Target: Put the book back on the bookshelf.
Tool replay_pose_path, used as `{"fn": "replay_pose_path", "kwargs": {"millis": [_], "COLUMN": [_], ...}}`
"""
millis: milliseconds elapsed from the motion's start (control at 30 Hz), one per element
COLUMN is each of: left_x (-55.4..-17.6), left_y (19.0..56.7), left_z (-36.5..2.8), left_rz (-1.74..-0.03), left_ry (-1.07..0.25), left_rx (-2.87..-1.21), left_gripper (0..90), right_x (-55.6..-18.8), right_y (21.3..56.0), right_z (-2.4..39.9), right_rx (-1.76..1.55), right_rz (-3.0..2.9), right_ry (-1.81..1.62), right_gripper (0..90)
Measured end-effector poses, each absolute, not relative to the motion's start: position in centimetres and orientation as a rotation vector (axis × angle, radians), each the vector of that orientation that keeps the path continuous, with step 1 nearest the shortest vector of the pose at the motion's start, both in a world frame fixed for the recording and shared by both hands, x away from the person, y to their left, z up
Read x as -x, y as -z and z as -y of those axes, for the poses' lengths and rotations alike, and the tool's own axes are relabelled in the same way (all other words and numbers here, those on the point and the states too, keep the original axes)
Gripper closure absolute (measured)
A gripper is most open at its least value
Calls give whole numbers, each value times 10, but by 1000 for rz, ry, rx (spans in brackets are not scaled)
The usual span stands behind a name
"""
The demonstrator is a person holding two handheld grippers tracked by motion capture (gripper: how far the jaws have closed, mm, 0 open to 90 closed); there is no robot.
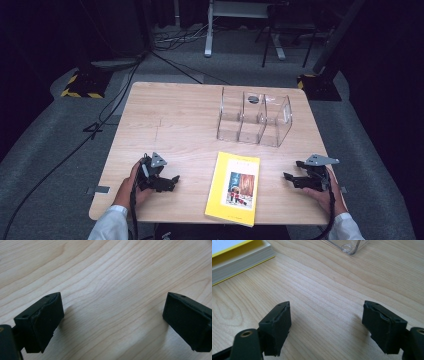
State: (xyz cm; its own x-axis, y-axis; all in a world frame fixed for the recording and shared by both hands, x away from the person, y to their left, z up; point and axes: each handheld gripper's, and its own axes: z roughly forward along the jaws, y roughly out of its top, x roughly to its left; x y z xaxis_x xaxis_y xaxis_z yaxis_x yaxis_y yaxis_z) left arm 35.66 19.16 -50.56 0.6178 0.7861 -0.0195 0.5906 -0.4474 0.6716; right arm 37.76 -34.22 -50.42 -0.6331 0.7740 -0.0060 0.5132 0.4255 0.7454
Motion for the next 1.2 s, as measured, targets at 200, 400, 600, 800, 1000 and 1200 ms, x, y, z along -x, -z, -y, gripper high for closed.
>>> {"fn": "replay_pose_path", "kwargs": {"millis": [200,400,600,800,1000,1200], "left_x": [-348,-325,-306,-295,-293,-296], "left_y": [505,506,506,505,506,506], "left_z": [-189,-180,-164,-152,-136,-127], "left_rz": [-1005,-897,-798,-724,-652,-633], "left_ry": [-365,-315,-276,-245,-220,-212], "left_rx": [-2226,-2261,-2302,-2331,-2342,-2342], "left_gripper": [46,39,3,3,3,3], "right_x": [-377,-374,-360,-356,-354,-356], "right_y": [504,502,500,500,500,500], "right_z": [342,336,311,280,261,252], "right_rx": [-1093,-1020,-853,-731,-682,-691], "right_rz": [-2342,-2418,-2542,-2612,-2633,-2631], "right_ry": [-1042,-1039,-1066,-1086,-1091,-1090], "right_gripper": [234,237,239,238,237,233]}}
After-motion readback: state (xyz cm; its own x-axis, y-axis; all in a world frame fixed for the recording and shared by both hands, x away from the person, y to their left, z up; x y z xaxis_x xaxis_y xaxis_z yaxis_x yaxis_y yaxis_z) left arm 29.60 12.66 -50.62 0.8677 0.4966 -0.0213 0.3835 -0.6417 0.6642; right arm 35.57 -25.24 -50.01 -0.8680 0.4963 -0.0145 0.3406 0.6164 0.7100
